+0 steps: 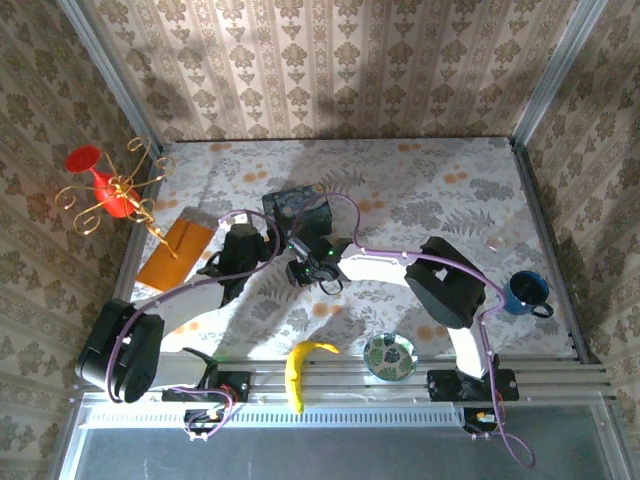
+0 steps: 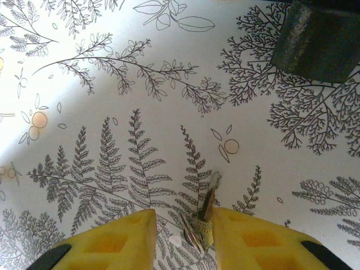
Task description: Unlock the padlock with the key
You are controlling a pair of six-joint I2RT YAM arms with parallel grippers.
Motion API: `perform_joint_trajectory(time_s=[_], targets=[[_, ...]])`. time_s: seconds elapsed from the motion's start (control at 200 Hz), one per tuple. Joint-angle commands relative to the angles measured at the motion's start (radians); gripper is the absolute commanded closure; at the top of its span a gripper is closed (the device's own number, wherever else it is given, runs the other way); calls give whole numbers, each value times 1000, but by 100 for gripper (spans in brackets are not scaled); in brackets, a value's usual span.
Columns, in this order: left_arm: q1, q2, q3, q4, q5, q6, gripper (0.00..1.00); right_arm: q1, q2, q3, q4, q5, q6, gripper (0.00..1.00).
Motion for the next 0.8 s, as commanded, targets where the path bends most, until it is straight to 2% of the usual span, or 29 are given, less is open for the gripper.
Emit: perform_joint_trajectory(time_s=[0.0, 0.62, 0.795], targets=[[-4, -37, -7, 8, 3, 9, 0, 9, 34, 37, -45, -23, -25, 69], [9, -83, -15, -24, -13, 13, 0, 7, 67, 32, -63, 8, 6, 85], [14, -91, -8, -36, -16, 18, 0, 8, 61, 26, -64, 19, 18, 94]])
